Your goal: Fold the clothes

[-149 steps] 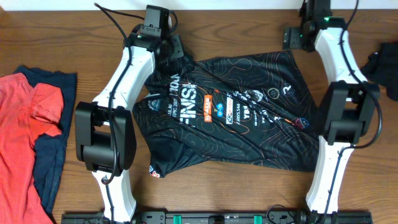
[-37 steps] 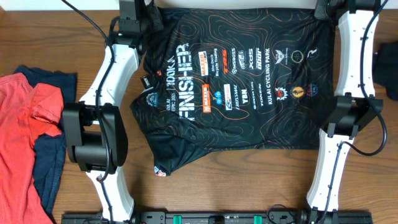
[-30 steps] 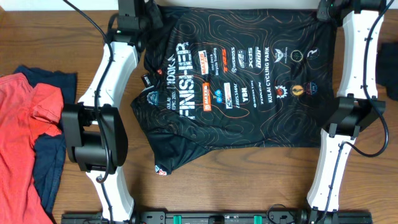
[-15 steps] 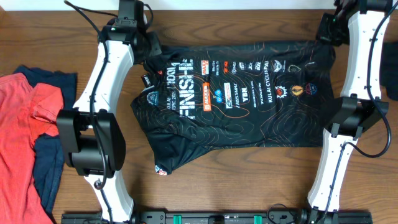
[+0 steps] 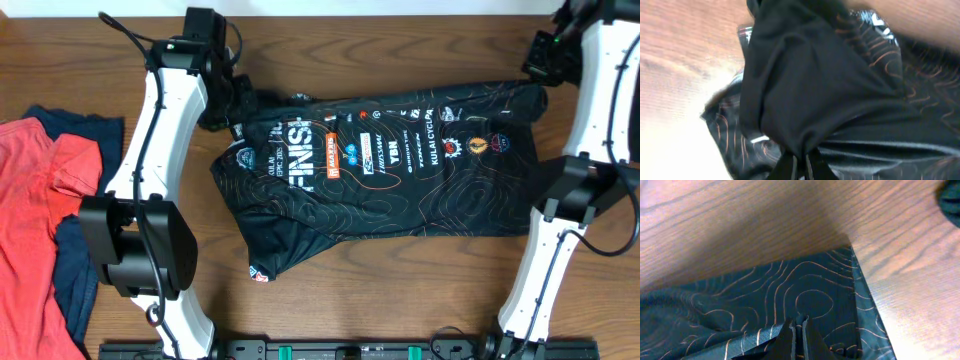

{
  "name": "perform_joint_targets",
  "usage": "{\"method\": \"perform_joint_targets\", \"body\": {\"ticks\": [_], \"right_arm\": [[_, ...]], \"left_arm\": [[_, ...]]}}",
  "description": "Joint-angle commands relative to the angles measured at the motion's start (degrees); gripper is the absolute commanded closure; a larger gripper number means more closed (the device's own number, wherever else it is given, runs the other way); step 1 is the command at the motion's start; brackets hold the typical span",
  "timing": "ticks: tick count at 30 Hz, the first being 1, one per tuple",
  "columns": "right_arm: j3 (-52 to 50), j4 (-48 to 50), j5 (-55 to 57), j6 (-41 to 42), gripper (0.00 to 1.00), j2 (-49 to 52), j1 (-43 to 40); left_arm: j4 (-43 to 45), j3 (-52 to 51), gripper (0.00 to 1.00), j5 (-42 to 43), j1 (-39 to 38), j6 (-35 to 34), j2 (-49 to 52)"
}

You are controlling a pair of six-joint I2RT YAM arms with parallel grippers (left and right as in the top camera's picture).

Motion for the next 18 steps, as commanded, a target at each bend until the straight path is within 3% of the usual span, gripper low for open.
{"method": "perform_joint_targets", "body": {"ticks": [1, 10, 18], "right_arm": [[-2.3, -0.1, -4.8, -3.4, 0.99, -0.1, -3.8], [-16.1, 3.5, -6.0, -5.1, 0.99, -0.1, -2.0], [-17.8, 6.1, -6.1, -5.0, 0.99, -0.1, -0.3]], "left_arm": [[-2.8, 0.6, 0.94, -1.3, 0.8, -0.1, -0.9], [-0.4, 0.0, 0.94, -1.4, 0.8, 0.1, -0.2], [1.7, -3.7, 0.94, -1.3, 0.5, 0.1, 4.9]]}}
